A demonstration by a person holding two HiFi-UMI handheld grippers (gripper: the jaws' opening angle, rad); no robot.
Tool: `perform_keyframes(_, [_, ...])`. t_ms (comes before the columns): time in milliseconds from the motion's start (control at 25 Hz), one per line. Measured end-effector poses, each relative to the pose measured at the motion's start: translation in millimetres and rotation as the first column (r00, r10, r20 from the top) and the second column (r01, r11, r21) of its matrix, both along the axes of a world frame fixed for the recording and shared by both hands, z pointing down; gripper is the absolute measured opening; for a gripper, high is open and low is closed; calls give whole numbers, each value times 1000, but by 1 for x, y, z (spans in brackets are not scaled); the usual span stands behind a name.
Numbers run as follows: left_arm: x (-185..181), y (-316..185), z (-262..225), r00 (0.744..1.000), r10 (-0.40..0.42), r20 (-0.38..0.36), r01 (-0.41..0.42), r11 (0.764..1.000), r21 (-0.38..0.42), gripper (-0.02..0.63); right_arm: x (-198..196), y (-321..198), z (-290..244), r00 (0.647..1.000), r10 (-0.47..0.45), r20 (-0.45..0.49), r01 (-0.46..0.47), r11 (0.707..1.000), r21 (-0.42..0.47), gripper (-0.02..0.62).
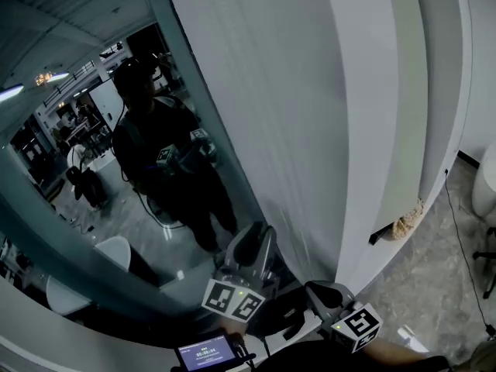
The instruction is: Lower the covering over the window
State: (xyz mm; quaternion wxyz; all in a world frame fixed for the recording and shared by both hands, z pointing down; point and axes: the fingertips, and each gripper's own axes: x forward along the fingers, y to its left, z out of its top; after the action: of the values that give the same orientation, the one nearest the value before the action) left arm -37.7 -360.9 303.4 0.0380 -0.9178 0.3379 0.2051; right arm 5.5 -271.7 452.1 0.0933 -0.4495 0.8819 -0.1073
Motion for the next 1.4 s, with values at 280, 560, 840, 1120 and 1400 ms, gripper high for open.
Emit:
perform_keyframes(280, [28,-36,-35,994,59,-95,-52,996,73,170,12,-5,-5,993,108,-57,-106,994,41,8])
perform_keyframes(560, [10,-84,-40,982,10,-188,-9,1000,9,170,18,-6,-13,983,160,-86,-153,985,76,8])
perform_keyframes(840, [-3,-115,-25,971,-15,-237,4,999,-46,167,16,-11,-11,984,157,-89,-151,986,74,8])
perform_keyframes(1120, [-4,-123,-21,985,-12,-172,7,999,-31,177,6,-15,-10,985,148,-93,-142,988,68,8])
perform_keyframes(1400, [6,-117,-21,994,22,-111,-23,1000,-15,21,1,-16,-13,986,125,-111,-117,990,75,8])
